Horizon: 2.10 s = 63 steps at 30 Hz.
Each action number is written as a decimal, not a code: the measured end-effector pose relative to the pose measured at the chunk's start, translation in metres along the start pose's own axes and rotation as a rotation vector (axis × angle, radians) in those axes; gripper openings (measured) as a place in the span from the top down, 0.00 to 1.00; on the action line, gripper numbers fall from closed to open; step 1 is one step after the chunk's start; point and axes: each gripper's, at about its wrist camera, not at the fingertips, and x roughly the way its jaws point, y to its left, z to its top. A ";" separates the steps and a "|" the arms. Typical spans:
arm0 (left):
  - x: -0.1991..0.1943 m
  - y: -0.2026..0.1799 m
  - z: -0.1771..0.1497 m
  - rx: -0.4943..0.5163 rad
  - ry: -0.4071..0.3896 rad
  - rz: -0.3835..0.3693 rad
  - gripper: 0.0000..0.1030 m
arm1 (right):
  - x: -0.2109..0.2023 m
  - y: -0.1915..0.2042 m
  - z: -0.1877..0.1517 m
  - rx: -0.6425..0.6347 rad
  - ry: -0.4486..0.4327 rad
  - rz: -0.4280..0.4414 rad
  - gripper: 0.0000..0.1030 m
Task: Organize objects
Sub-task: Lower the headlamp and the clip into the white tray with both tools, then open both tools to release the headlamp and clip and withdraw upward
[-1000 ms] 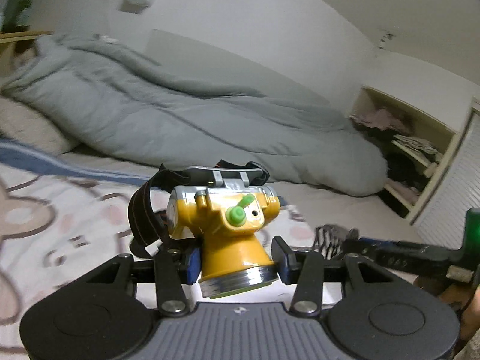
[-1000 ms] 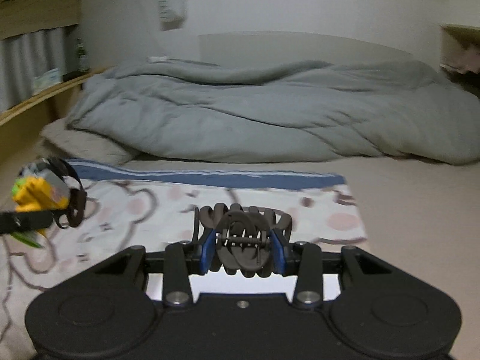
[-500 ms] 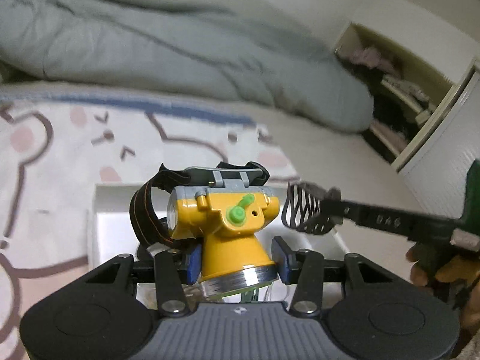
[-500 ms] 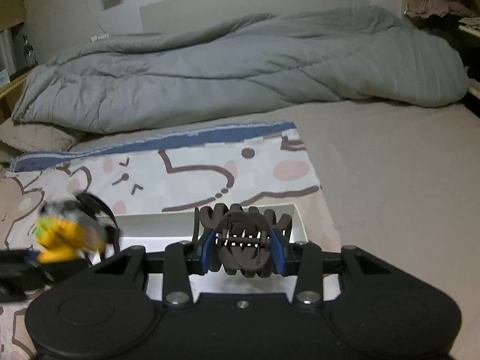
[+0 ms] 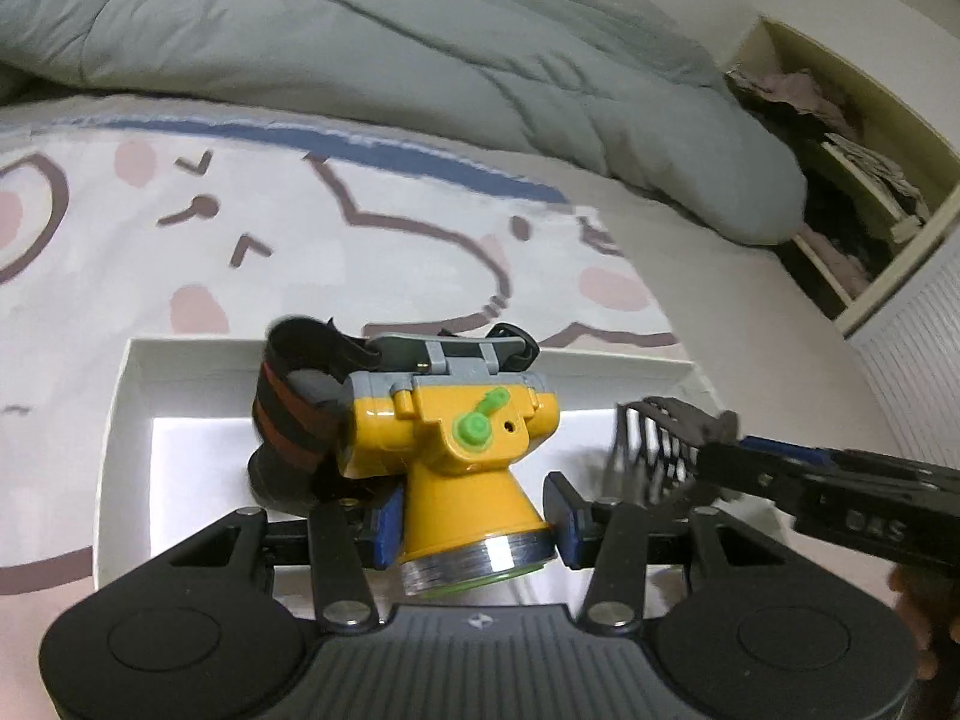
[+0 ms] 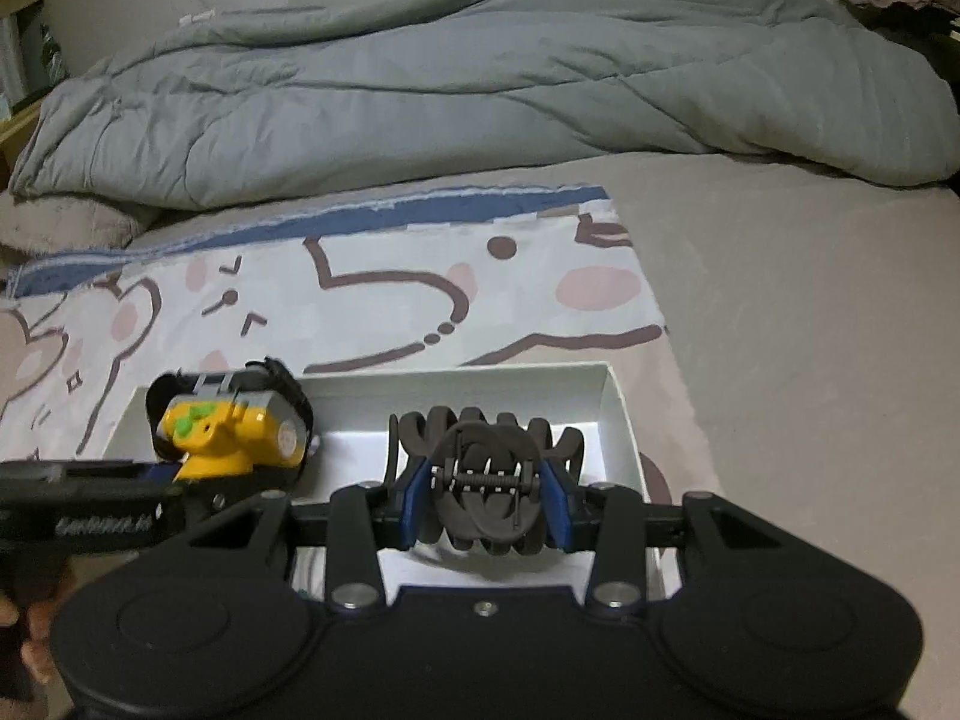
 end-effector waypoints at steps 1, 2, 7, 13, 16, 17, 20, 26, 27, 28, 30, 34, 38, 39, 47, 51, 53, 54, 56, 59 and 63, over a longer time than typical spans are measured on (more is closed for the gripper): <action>0.003 0.002 -0.001 -0.006 0.005 0.004 0.53 | 0.002 0.000 -0.001 -0.005 0.004 0.001 0.60; 0.005 0.005 -0.002 -0.021 0.006 0.004 0.53 | 0.003 0.001 -0.002 -0.007 0.006 0.001 0.60; 0.006 0.008 -0.001 -0.024 0.010 0.005 0.30 | 0.000 0.003 -0.001 0.008 -0.036 -0.034 0.32; -0.012 -0.006 0.000 0.064 -0.008 0.039 0.24 | -0.005 0.007 -0.001 0.007 -0.031 -0.022 0.32; -0.024 -0.009 -0.001 0.070 -0.013 0.044 0.20 | -0.009 0.011 -0.001 0.002 -0.037 -0.022 0.32; -0.027 -0.011 -0.001 0.077 -0.012 0.049 0.19 | -0.011 0.012 -0.001 0.001 -0.040 -0.022 0.32; -0.040 -0.015 -0.004 0.098 -0.015 0.056 0.19 | -0.018 0.015 0.000 0.005 -0.048 -0.011 0.30; -0.071 -0.021 -0.005 0.119 -0.038 0.075 0.18 | -0.042 0.024 0.000 -0.010 -0.082 -0.016 0.25; -0.076 -0.022 -0.004 0.122 -0.044 0.081 0.17 | -0.047 0.026 -0.001 -0.016 -0.091 -0.018 0.20; -0.082 -0.023 -0.004 0.124 -0.051 0.086 0.16 | -0.052 0.027 -0.002 -0.023 -0.099 -0.021 0.19; -0.094 -0.024 -0.004 0.125 -0.069 0.105 0.16 | -0.064 0.031 -0.004 -0.046 -0.118 -0.029 0.18; -0.119 -0.026 -0.003 0.130 -0.089 0.140 0.11 | -0.085 0.034 -0.007 -0.039 -0.136 -0.049 0.09; -0.146 -0.026 -0.005 0.147 -0.128 0.153 0.02 | -0.105 0.036 -0.011 -0.063 -0.146 -0.051 0.07; -0.152 -0.026 -0.006 0.151 -0.137 0.158 0.02 | -0.109 0.037 -0.012 -0.067 -0.147 -0.055 0.06; -0.200 -0.037 -0.016 0.214 -0.171 0.197 0.00 | -0.151 0.055 -0.025 -0.050 -0.192 -0.097 0.00; -0.224 -0.045 -0.024 0.246 -0.195 0.222 0.00 | -0.178 0.067 -0.034 -0.035 -0.227 -0.094 0.00; -0.236 -0.048 -0.029 0.258 -0.205 0.223 0.00 | -0.191 0.074 -0.039 -0.038 -0.245 -0.102 0.00; -0.241 -0.049 -0.031 0.261 -0.208 0.222 0.00 | -0.197 0.077 -0.042 -0.037 -0.253 -0.108 0.00; -0.251 -0.050 -0.037 0.268 -0.212 0.226 0.00 | -0.209 0.083 -0.048 -0.030 -0.269 -0.115 0.00; -0.261 -0.054 -0.046 0.283 -0.211 0.262 0.00 | -0.226 0.088 -0.057 -0.014 -0.293 -0.118 0.00; -0.273 -0.057 -0.059 0.297 -0.208 0.313 0.00 | -0.241 0.095 -0.071 -0.011 -0.298 -0.128 0.00</action>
